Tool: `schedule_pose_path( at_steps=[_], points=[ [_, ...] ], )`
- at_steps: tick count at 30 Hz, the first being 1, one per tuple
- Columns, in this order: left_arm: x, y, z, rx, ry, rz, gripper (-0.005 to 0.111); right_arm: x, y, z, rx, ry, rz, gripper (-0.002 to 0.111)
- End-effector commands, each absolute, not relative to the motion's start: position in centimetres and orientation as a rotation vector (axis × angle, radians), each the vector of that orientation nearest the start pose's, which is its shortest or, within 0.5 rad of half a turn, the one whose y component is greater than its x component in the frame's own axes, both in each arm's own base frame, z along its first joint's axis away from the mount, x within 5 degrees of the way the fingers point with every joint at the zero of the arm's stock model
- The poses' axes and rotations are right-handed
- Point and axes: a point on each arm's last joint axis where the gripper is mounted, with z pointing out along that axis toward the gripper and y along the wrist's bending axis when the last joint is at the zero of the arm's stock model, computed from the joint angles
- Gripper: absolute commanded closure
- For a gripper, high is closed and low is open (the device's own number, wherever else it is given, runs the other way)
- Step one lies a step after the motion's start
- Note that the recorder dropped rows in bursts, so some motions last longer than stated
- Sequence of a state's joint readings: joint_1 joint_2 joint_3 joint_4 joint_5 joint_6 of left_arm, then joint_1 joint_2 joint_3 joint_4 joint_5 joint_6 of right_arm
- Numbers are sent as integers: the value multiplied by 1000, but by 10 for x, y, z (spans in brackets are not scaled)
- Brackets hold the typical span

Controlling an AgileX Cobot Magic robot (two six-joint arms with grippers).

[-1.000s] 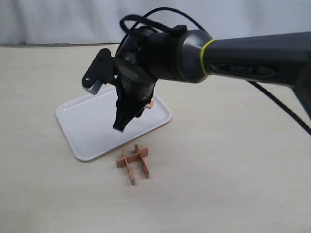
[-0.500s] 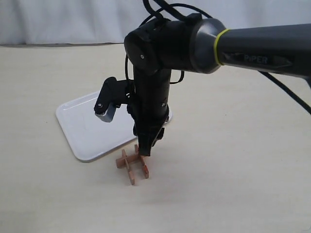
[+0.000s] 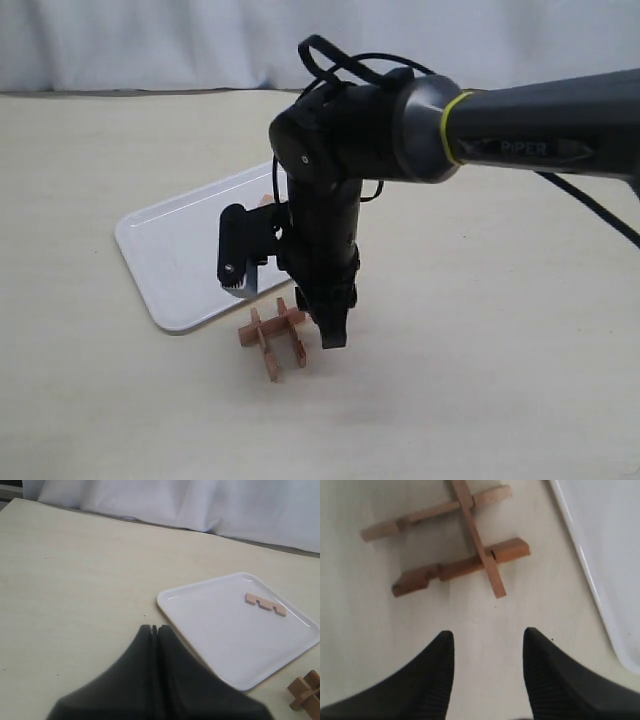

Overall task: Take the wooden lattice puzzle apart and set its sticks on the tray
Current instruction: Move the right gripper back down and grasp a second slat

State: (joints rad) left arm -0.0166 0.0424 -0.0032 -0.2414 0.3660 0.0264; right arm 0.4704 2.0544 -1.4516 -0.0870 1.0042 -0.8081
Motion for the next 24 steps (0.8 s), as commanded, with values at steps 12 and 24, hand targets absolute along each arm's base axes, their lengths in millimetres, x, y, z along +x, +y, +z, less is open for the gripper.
schedule_pose_path(
  at_steps=[12, 24],
  points=[
    [55, -9, 179, -111, 1882, -238, 107, 361, 172, 135, -1930, 2183, -224, 66],
    [55, -9, 179, -111, 1882, -238, 107, 358, 176, 135, -1967, 2150, -158, 66]
  ],
)
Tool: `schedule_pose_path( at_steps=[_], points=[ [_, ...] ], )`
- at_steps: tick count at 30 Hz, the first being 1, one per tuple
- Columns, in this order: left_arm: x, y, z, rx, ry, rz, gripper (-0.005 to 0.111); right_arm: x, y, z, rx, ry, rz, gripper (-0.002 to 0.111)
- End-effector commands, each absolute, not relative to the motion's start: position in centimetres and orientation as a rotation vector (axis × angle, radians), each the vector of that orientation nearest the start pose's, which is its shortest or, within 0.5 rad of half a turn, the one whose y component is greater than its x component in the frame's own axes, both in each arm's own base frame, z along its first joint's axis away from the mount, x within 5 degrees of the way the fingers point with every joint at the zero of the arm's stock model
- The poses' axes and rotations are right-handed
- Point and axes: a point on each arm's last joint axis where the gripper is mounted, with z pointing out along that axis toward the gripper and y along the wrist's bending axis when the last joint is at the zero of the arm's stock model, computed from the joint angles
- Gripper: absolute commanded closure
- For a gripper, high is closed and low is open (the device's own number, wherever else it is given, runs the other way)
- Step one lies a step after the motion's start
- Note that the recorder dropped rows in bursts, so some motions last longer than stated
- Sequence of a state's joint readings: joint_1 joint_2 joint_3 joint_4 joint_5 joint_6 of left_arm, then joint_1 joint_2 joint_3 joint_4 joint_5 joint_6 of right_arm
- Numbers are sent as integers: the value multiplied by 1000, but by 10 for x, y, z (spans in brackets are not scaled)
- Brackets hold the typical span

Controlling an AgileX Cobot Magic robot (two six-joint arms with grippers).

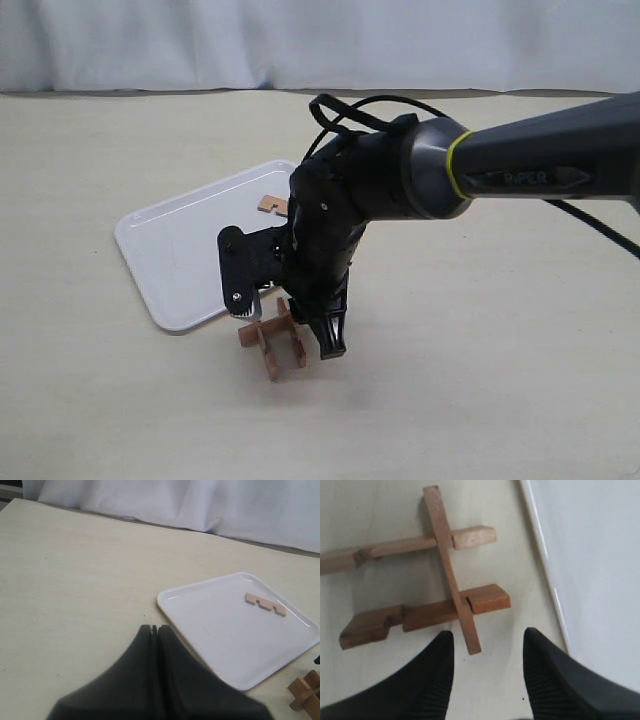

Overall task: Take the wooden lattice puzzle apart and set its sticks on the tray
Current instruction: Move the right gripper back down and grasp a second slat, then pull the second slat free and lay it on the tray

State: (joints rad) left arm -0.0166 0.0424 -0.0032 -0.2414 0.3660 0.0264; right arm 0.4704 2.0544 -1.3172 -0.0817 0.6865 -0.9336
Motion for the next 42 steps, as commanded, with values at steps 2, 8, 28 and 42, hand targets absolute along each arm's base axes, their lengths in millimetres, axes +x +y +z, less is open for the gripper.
schedule_pose_path(
  at_steps=[2, 8, 28, 42],
  points=[
    [55, -9, 179, -111, 1882, -238, 107, 358, 176, 135, -1987, 2132, -161, 67],
    [55, -9, 179, -111, 1882, -238, 107, 358, 176, 135, -2027, 2097, -167, 83],
    [55, -9, 179, -111, 1881, -238, 107, 358, 177, 135, -2039, 2075, -144, 75],
    [55, -9, 179, -110, 1886, -238, 107, 360, 178, 119, -2068, 2067, -143, 87]
  ],
)
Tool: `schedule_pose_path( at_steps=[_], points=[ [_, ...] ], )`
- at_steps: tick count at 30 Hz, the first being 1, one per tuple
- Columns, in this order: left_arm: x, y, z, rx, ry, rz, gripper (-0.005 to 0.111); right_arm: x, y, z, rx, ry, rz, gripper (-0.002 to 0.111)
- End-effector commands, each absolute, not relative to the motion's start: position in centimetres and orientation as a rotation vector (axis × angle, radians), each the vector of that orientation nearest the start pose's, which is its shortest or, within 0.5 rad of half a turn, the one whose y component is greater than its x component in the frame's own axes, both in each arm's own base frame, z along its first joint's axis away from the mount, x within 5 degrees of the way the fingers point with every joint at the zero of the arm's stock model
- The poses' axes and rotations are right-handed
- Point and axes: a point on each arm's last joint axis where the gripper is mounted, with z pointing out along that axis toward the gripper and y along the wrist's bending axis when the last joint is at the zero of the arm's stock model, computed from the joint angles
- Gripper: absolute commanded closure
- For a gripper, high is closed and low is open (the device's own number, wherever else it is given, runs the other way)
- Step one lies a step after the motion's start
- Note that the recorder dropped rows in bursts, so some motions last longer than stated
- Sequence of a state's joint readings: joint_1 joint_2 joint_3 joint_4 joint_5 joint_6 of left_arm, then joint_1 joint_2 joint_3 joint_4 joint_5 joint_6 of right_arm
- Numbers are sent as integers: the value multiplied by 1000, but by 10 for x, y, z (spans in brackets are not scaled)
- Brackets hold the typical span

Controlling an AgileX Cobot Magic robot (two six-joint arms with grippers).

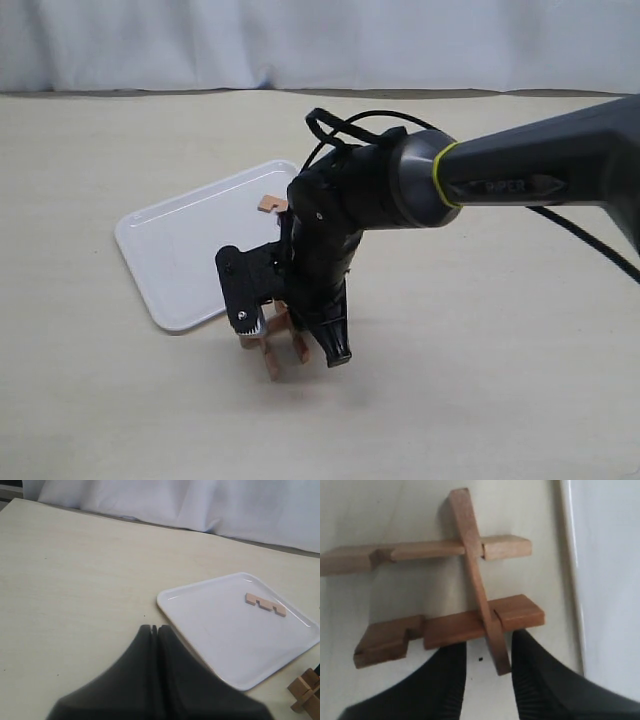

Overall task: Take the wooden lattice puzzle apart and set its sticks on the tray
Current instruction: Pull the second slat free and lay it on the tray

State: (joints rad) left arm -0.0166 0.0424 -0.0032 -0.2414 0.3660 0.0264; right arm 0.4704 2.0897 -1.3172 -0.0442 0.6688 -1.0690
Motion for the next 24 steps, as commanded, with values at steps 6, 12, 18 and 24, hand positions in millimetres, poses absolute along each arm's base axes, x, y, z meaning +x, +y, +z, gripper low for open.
schedule_pose_path(
  at_steps=[6, 12, 18, 24],
  points=[
    [55, -9, 179, -111, 1882, -238, 107, 360, 178, 133, -2066, 2032, -162, 104],
    [55, -9, 179, -111, 1882, -238, 107, 353, 174, 172, -2011, 2019, -174, 104],
    [55, -9, 179, -111, 1882, -238, 107, 368, 183, 199, -1471, 2085, -141, 104],
    [56, -9, 180, -111, 1877, -237, 107, 407, 202, 159, -917, 2345, 53, 104]
  ],
)
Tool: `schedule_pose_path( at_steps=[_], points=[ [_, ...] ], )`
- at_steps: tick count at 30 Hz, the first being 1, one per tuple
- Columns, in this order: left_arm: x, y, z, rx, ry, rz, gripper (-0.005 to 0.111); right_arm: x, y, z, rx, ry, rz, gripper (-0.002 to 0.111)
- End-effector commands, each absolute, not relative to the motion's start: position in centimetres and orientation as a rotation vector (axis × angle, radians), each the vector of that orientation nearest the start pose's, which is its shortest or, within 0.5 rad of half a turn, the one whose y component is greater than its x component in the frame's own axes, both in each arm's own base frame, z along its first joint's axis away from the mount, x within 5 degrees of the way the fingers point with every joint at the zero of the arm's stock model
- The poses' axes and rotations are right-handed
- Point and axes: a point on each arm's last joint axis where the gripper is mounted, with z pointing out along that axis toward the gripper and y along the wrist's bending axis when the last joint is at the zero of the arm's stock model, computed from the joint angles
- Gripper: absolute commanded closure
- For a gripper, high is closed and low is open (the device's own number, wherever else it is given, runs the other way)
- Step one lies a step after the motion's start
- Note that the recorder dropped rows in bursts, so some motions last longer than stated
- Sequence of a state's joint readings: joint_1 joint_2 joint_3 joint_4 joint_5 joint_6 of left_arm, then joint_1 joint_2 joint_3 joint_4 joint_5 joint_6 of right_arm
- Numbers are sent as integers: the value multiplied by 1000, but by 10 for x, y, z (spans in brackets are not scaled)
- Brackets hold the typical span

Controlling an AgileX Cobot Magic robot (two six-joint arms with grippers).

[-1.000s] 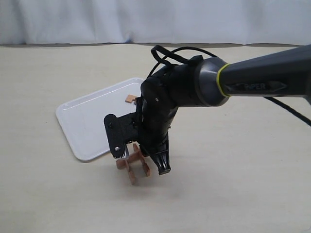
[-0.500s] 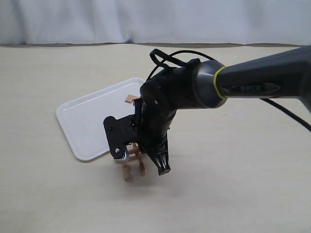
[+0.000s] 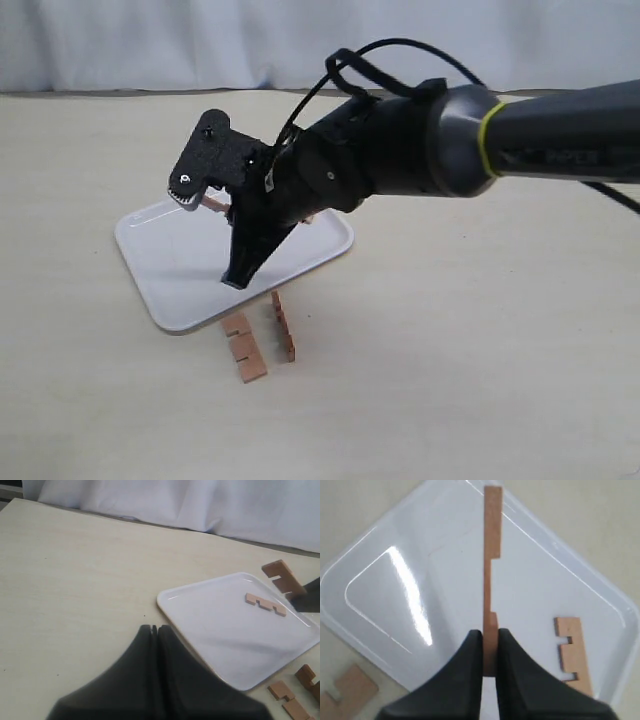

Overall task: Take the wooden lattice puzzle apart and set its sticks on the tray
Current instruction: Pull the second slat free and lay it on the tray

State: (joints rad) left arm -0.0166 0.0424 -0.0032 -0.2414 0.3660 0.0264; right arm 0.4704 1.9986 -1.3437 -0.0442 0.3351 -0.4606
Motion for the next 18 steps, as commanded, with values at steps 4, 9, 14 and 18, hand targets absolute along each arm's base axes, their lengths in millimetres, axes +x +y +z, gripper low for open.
schedule_pose_path(
  at_steps=[4, 9, 14, 18],
  points=[
    [55, -9, 179, -111, 1883, -238, 107, 424, 211, 149, -813, 2471, 74, 104],
    [55, -9, 179, -111, 1883, -238, 107, 436, 216, 142, -750, 2564, 78, 104],
    [55, -9, 179, -111, 1883, -238, 107, 437, 215, 142, -719, 2574, 84, 103],
    [55, -9, 179, -111, 1883, -238, 107, 439, 203, 140, -584, 2647, 50, 88]
  ],
)
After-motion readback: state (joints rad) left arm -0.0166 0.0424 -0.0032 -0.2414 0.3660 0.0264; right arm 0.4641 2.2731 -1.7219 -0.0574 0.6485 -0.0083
